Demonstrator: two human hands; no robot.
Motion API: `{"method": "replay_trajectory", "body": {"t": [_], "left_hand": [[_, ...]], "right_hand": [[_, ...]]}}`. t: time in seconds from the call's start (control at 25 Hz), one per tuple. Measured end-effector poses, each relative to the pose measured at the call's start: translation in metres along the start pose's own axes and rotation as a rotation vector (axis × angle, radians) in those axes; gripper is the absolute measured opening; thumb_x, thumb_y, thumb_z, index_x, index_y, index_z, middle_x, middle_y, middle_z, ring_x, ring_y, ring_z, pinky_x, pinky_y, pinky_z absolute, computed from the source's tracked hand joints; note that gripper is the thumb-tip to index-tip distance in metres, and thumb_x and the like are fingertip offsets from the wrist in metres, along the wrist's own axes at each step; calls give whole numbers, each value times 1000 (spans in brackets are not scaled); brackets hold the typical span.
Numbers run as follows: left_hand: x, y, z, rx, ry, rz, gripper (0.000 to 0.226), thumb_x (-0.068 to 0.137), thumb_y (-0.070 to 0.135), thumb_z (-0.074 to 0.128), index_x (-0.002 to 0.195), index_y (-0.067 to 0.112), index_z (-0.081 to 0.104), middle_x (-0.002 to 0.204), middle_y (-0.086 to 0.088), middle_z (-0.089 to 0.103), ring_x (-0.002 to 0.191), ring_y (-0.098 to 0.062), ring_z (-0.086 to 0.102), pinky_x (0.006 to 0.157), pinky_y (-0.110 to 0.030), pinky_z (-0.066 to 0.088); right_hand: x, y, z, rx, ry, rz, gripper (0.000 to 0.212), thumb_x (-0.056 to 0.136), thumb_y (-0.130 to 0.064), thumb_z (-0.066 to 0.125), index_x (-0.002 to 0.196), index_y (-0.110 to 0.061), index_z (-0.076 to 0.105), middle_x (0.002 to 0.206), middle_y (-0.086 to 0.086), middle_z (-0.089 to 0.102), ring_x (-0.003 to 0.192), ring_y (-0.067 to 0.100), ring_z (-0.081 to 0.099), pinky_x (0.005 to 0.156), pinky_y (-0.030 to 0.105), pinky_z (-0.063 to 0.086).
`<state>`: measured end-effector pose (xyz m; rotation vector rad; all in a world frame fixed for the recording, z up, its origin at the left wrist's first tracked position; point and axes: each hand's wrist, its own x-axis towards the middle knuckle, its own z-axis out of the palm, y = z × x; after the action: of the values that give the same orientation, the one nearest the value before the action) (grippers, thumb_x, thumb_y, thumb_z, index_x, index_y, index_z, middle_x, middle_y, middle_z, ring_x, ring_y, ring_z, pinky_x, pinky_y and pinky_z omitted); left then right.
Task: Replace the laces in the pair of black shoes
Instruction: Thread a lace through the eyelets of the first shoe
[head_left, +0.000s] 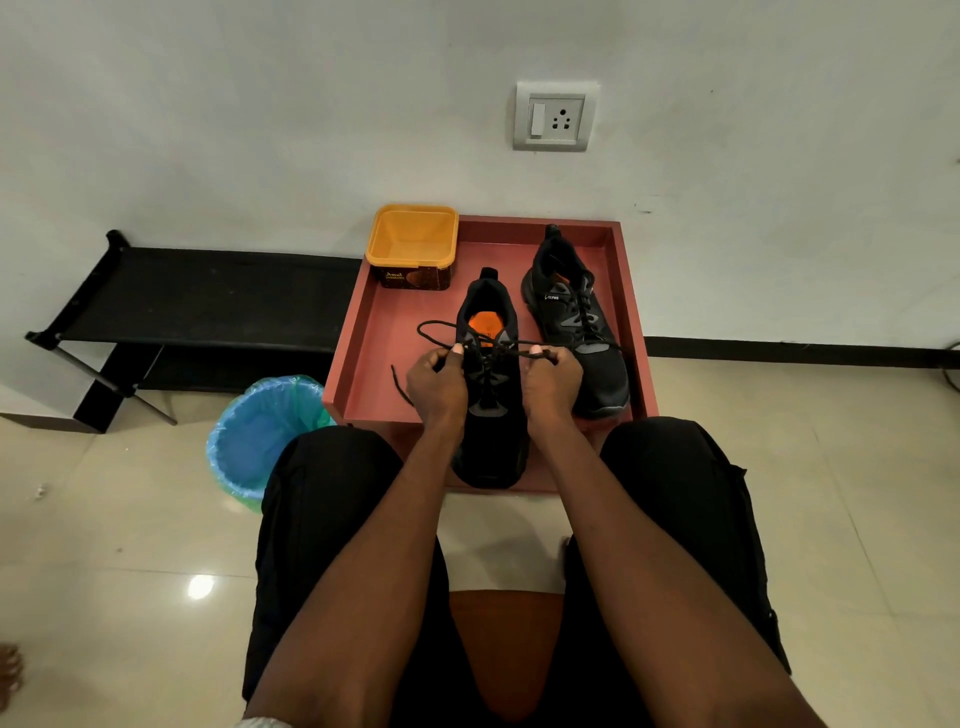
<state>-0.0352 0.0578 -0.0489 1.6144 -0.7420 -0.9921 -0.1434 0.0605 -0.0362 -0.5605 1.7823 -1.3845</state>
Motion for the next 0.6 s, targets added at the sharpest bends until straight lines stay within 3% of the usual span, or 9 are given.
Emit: {"method": "replay_trajectory", "body": {"t": [0.12,0.24,0.4,0.52,0.6], "left_hand": [[3,2,-4,24,16,-8,14,92,16,65,85,5,70,79,-7,66,68,-14,57,57,-23,47],[10,0,-9,35,33,-20,14,90,16,67,84,5,71,83,-10,70,72,-18,63,67,-32,58],[12,0,-14,56,24,-20,15,88,20,68,78,10,73,81,-11,71,69,-16,62,69,-37,58],[10,4,-18,115,-61,19,16,89,25,68,80,12,73,84,-8,72,73,-16,64,69,-33,58],[11,5,-21,267,-92,143,17,84,28,63,80,13,71,88,-7,70,85,-21,64,80,-42,57]], "right_hand": [[0,-4,-5,-14,-6,-7,15,89,1,53,87,-11,63,77,-1,60,64,7,52,56,18,42],[3,-4,-8,-24,12,2,17,87,1,50,85,-10,63,71,-2,55,61,10,47,53,20,38],[1,-4,-10,14,35,61,19,89,2,48,86,-8,64,66,-2,50,56,10,41,45,16,34],[0,-7,-14,-91,-75,-52,17,88,1,54,88,-8,68,76,0,61,69,13,54,58,20,43],[2,-8,-18,-300,-229,-212,18,86,3,58,92,-8,71,91,6,68,84,17,63,72,24,49]]}}
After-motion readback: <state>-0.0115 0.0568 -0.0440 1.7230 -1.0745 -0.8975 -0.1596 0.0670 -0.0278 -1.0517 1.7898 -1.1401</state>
